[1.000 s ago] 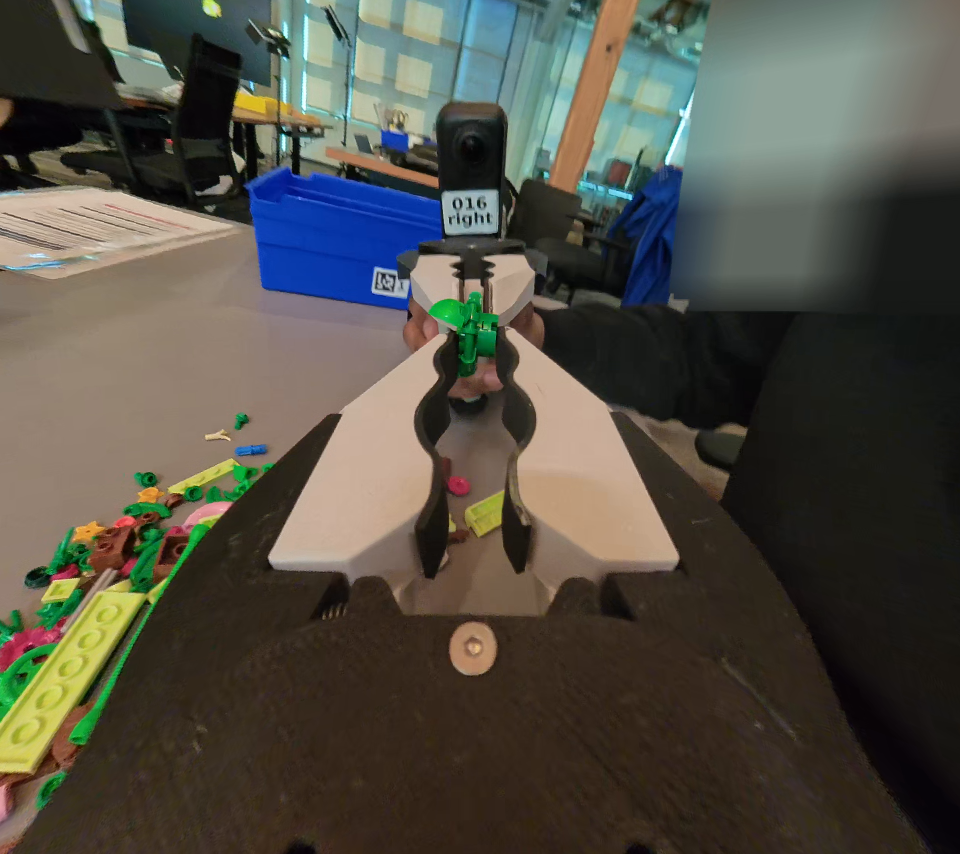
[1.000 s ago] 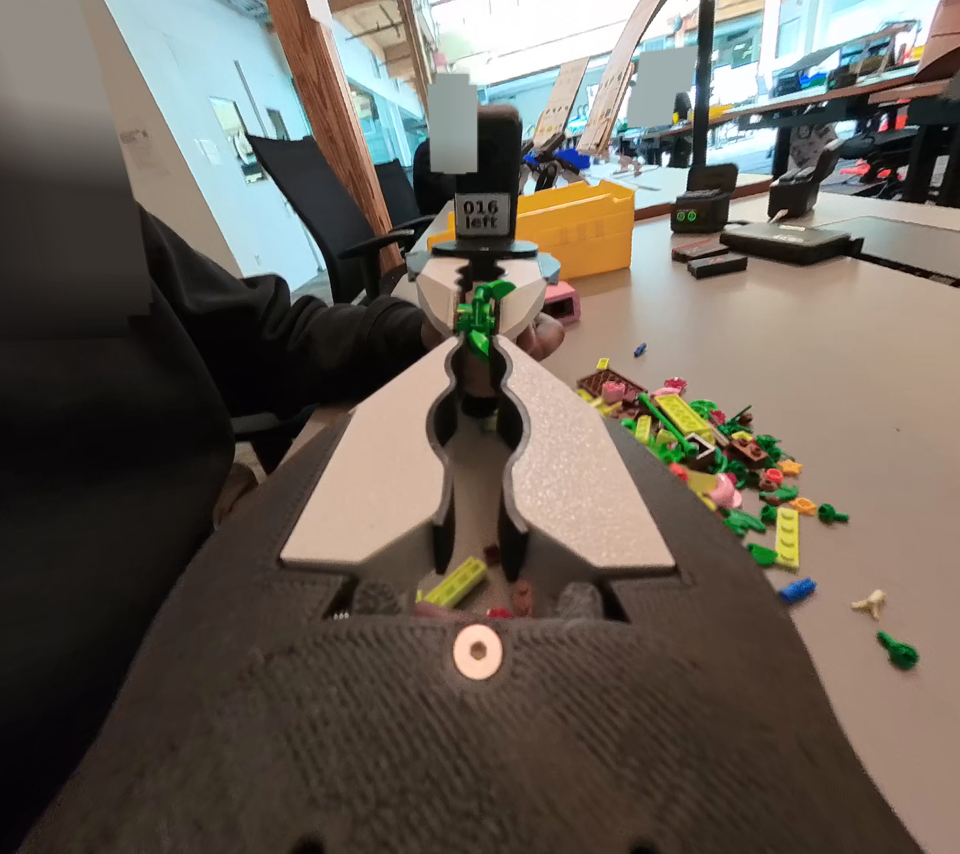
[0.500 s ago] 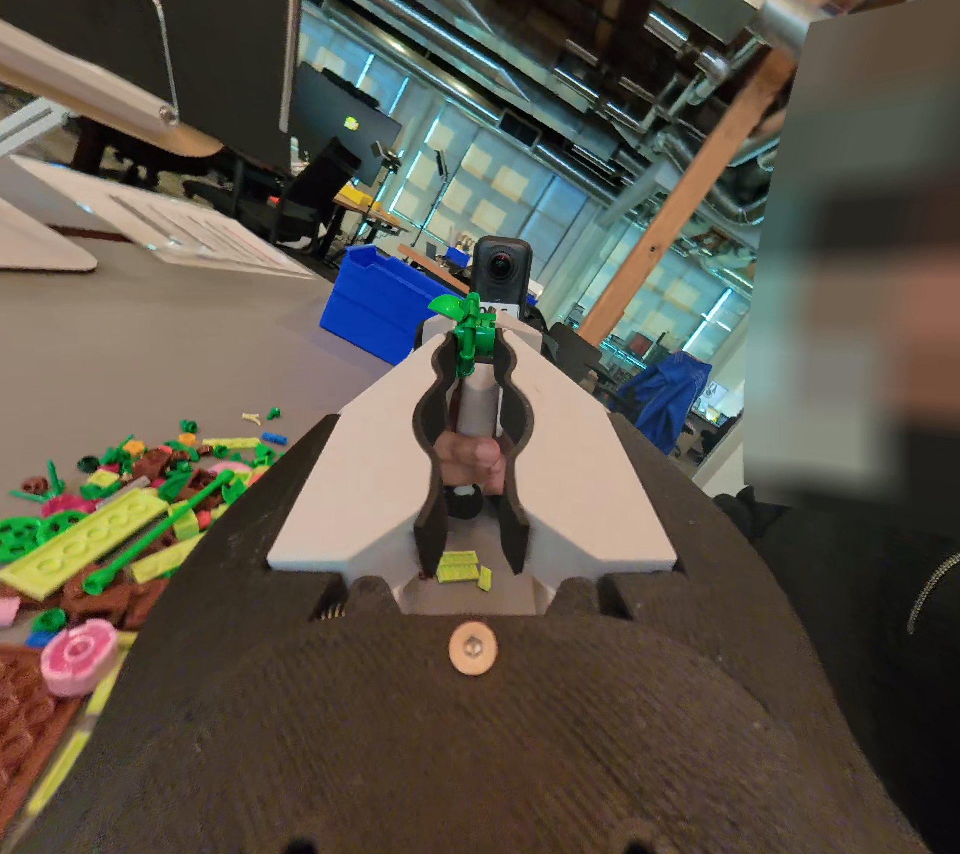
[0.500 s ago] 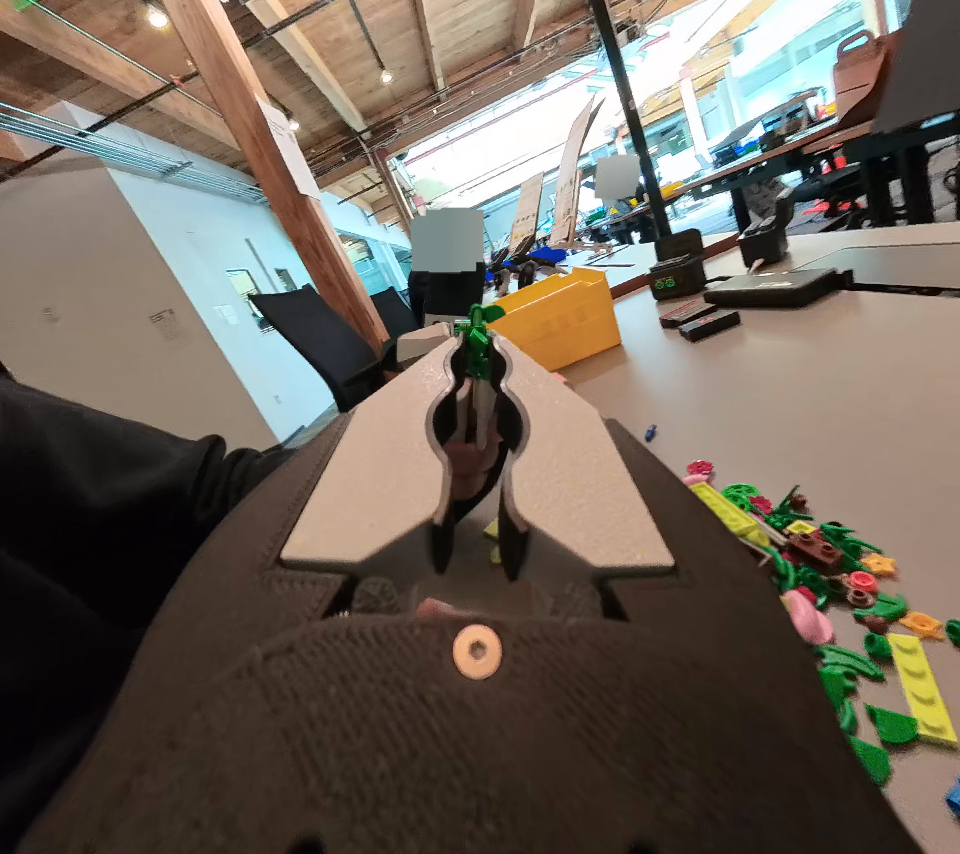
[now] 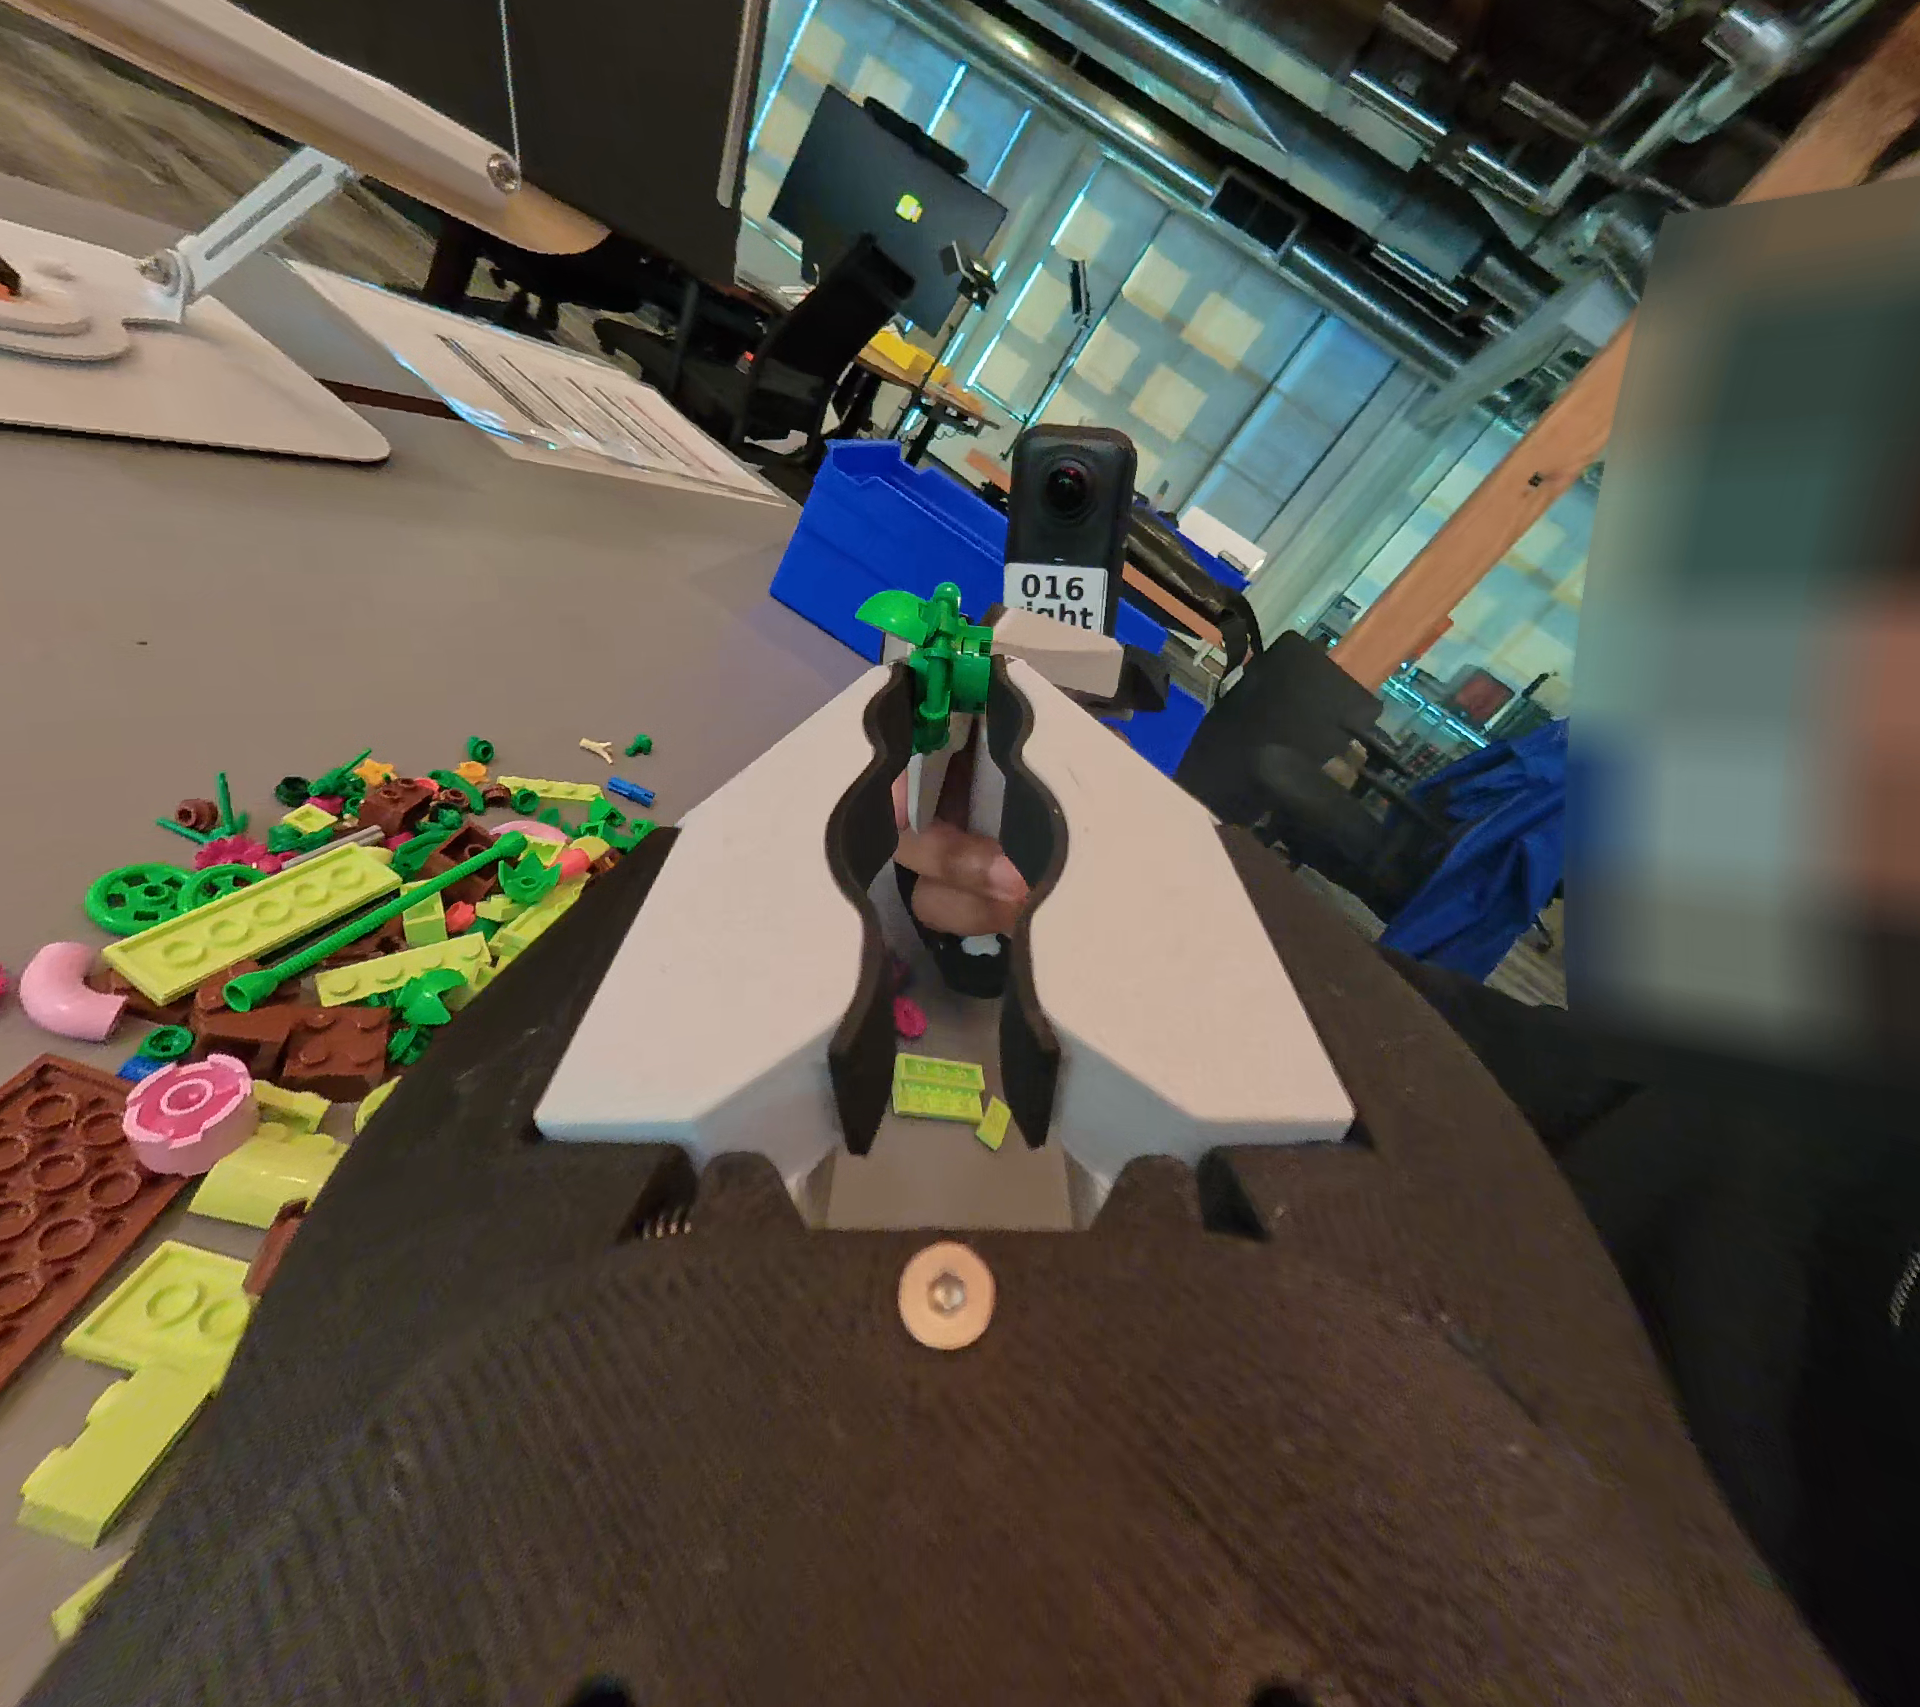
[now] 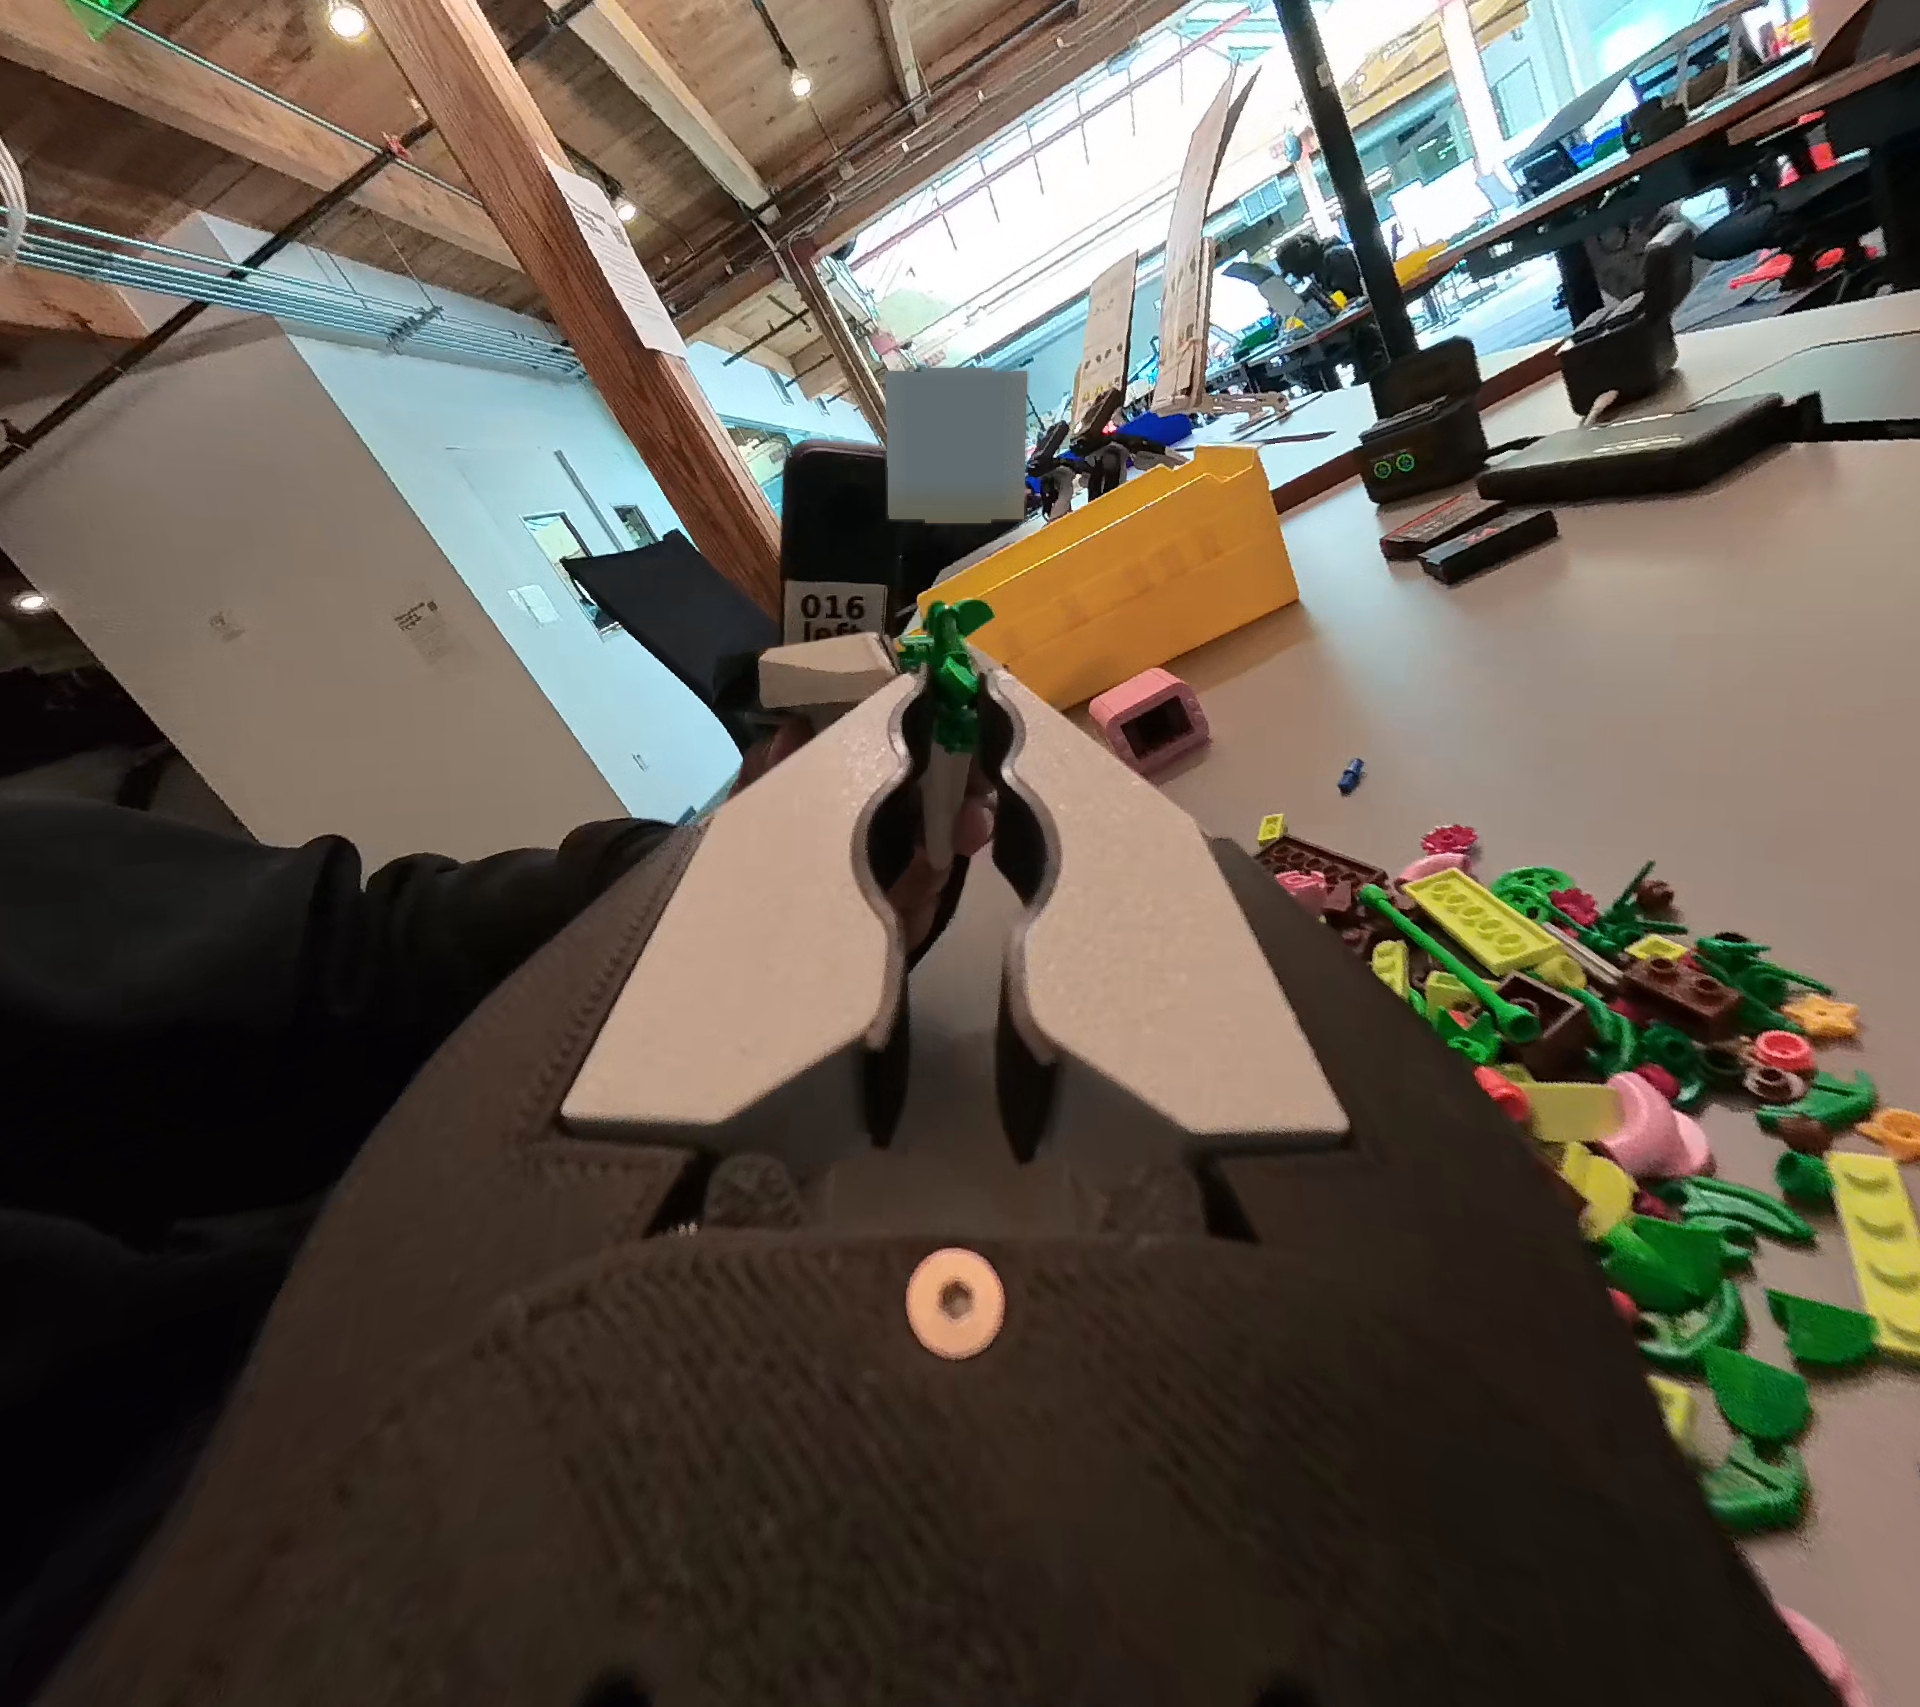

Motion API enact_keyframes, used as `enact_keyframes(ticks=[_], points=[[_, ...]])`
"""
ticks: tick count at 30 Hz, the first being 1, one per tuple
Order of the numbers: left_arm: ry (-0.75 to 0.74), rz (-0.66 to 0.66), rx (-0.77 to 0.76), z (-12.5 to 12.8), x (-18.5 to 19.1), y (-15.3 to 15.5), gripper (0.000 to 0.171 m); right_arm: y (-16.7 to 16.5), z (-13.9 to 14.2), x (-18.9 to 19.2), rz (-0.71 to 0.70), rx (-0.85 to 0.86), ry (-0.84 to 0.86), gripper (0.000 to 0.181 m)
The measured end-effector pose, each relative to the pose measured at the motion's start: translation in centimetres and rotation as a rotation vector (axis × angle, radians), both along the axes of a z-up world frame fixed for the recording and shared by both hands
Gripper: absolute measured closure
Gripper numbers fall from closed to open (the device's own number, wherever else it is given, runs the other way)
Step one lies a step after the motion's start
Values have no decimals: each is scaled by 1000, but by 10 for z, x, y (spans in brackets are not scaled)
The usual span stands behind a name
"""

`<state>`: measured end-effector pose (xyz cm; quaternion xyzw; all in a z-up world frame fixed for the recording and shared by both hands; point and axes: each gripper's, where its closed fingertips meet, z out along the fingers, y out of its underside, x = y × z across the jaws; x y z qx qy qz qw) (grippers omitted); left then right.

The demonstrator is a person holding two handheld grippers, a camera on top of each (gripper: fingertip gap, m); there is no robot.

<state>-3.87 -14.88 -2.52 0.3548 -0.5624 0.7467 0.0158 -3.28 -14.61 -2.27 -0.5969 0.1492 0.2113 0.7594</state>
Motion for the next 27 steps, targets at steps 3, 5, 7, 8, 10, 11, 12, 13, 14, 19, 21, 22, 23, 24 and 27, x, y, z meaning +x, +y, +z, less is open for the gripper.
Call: enact_keyframes(ticks=[3,5,7,8,10,11,12,13,14,19,21,22,23,24,27], points=[[-11,26,7,1,5,-1,161,-1,2,4,-27,-1,14,177],[-12,35,27,0,7,-2,161,-2,0,7,-39,-13,20,177],[-16,54,56,-3,10,-2,161,-2,-2,10,-56,-33,21,177],[-16,62,70,-4,12,-2,161,-2,-4,11,-69,-47,14,177],[-16,77,99,-7,13,-1,161,-1,-8,13,-97,-83,-12,177],[-17,86,116,-9,14,0,161,0,-10,14,-111,-104,-28,177],[-20,94,132,-11,15,1,161,1,-12,14,-123,-123,-43,177],[-20,101,147,-13,15,2,161,2,-14,15,-132,-139,-53,177],[-20,110,166,-15,15,3,161,3,-16,15,-137,-153,-59,177],[-11,177,268,-28,18,6,161,7,-28,18,-161,-228,-66,176],[-6,189,280,-30,18,6,161,8,-32,18,-165,-261,-76,176],[-4,171,243,-27,16,5,161,7,-30,17,-159,-254,-78,176],[3,142,182,-20,13,4,161,5,-24,14,-149,-237,-84,177],[12,102,102,-11,9,1,161,3,-16,10,-141,-216,-105,177],[16,-47,-98,18,-11,-8,161,-7,14,-10,-52,-129,-207,178]])
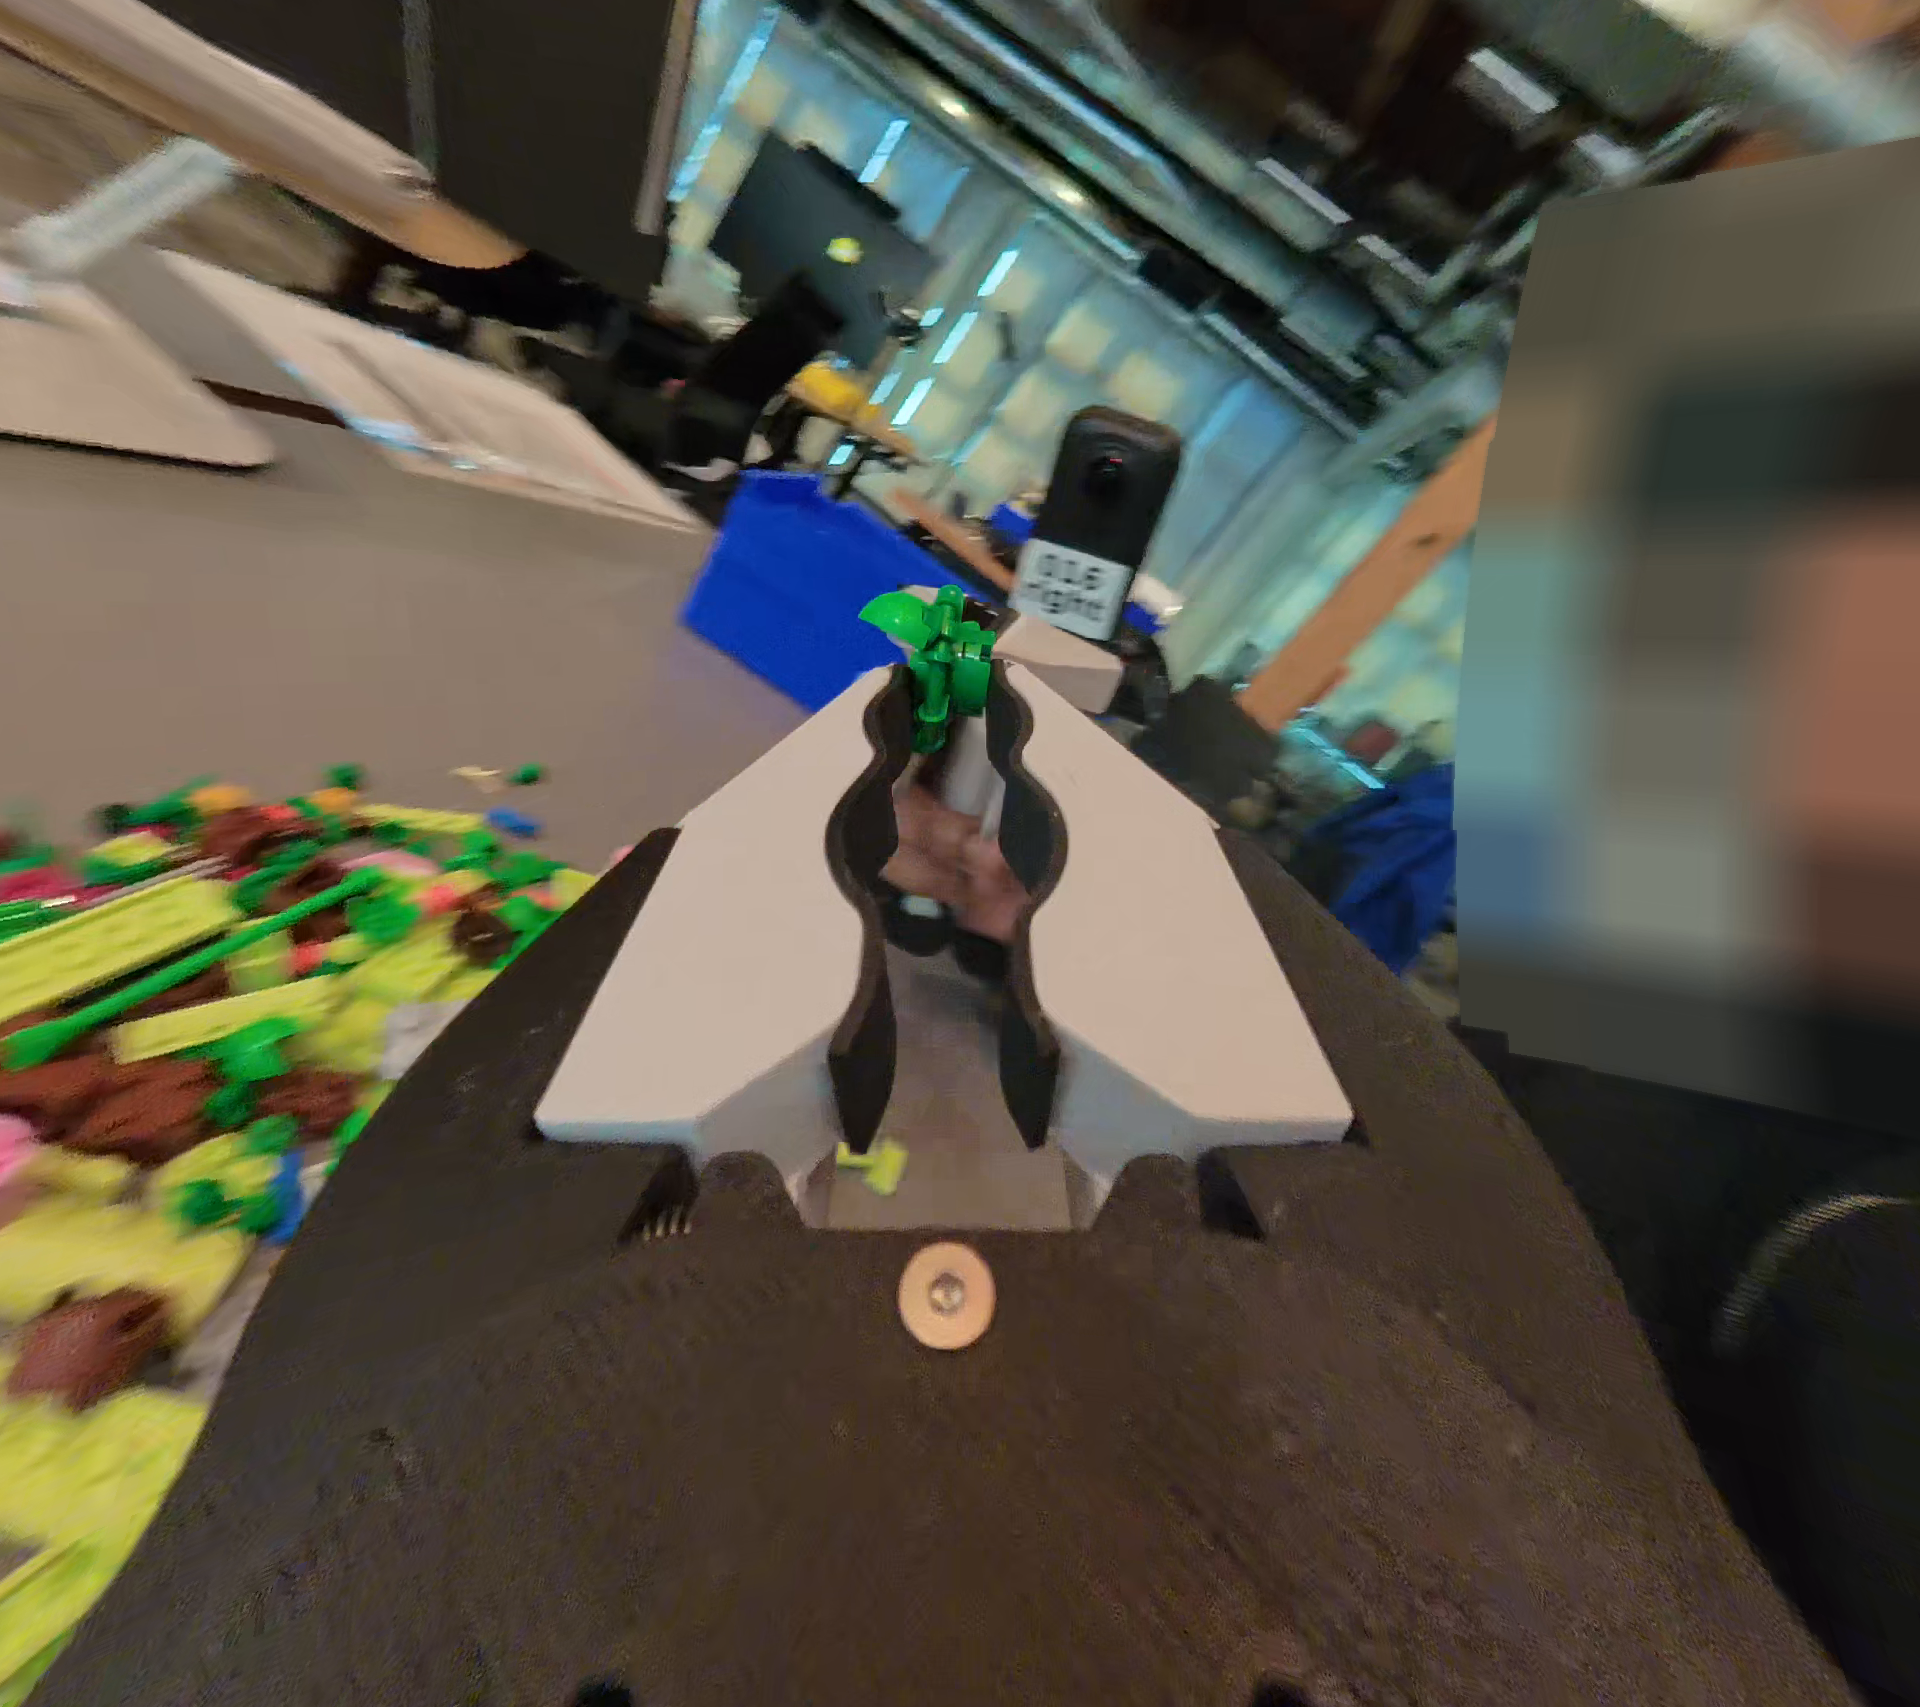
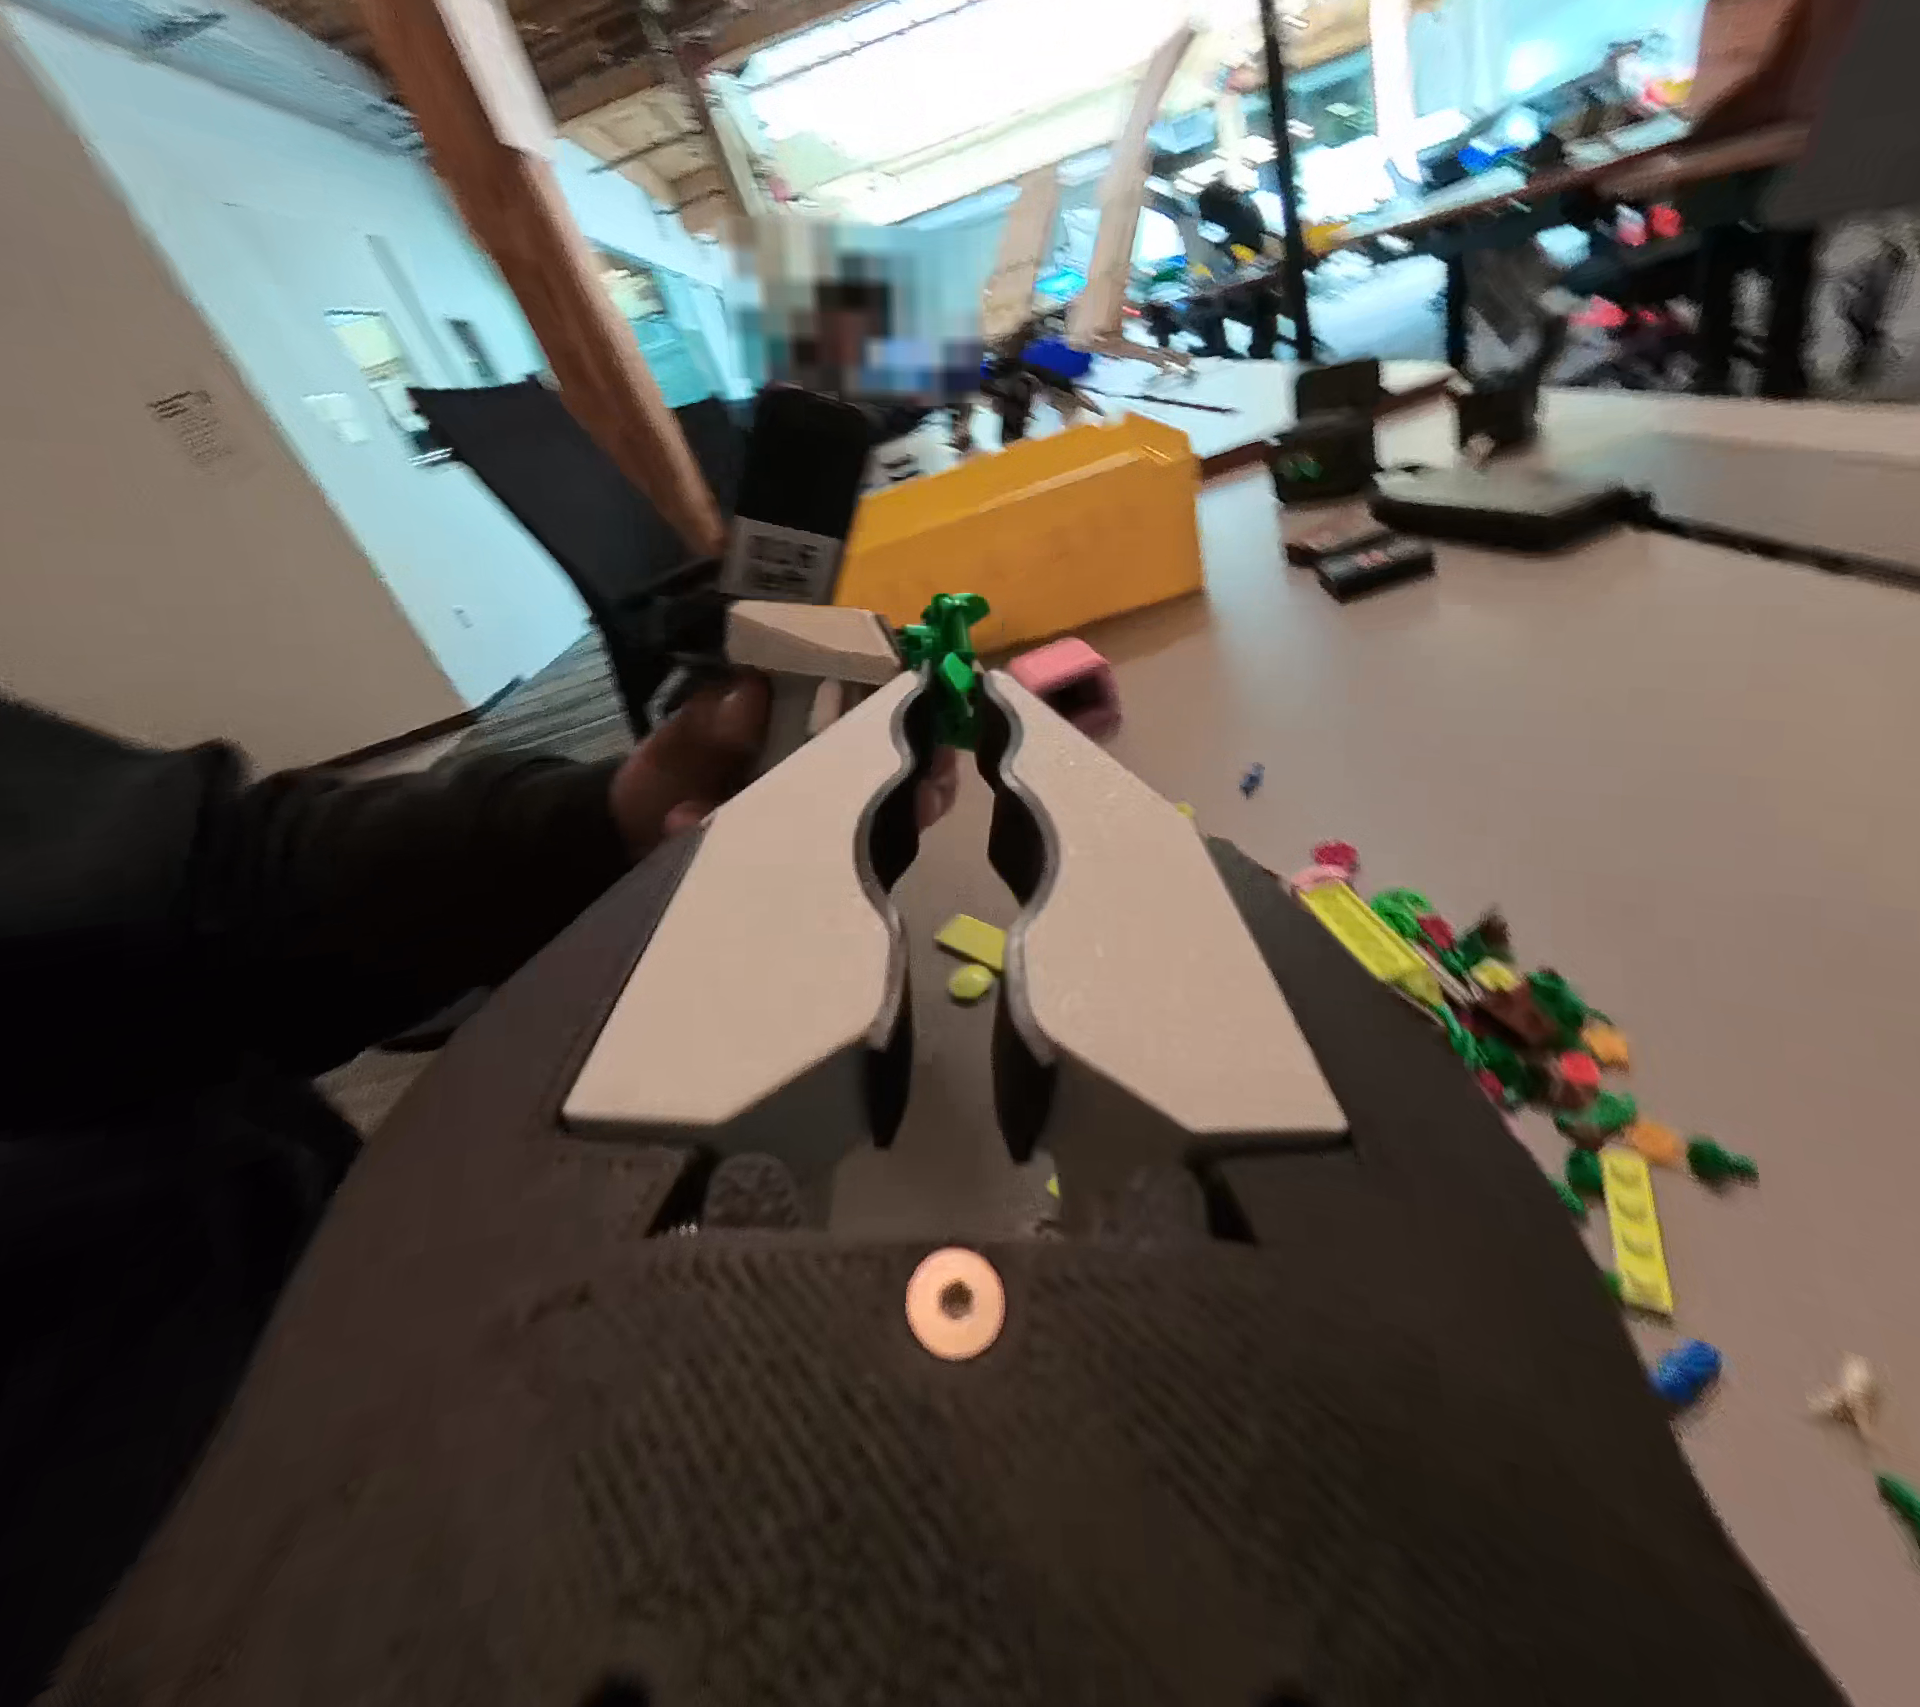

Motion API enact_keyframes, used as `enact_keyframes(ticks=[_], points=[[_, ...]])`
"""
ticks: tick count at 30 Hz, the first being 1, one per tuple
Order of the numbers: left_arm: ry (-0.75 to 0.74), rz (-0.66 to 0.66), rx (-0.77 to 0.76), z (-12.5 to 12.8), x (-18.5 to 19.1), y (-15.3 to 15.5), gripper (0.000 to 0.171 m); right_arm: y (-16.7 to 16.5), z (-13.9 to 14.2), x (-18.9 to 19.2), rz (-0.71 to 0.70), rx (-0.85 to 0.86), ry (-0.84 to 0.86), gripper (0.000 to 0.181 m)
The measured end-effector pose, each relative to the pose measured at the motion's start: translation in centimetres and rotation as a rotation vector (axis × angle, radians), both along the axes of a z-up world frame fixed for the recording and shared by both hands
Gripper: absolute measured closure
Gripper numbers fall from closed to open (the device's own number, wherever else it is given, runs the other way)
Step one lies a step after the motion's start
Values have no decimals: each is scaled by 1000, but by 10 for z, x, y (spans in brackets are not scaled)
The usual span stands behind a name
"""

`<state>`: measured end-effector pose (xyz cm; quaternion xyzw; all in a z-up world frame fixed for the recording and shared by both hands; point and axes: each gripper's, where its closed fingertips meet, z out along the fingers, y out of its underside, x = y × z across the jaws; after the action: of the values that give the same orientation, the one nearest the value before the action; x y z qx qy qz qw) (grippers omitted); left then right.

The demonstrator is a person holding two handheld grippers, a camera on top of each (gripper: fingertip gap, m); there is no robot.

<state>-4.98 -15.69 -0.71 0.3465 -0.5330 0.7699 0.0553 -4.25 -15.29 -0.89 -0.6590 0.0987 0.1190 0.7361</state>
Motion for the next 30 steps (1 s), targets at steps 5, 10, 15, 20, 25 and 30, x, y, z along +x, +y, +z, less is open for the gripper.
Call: enact_keyframes(ticks=[5,10,15,20,25,30], points=[[-52,-122,-15,21,-24,-19,162,-21,25,-26,246,150,14,179],[-46,-152,54,6,-29,-22,162,-26,11,-33,331,102,-28,178],[-9,-97,-230,29,-21,33,161,-54,20,-2,252,217,50,178],[-97,8,504,-63,-31,32,160,-98,21,47,15,266,53,178],[-135,-109,885,-122,-50,3,160,-57,-10,32,87,97,53,178],[-99,-181,861,-124,-45,-8,148,-39,-23,23,111,25,23,177]])
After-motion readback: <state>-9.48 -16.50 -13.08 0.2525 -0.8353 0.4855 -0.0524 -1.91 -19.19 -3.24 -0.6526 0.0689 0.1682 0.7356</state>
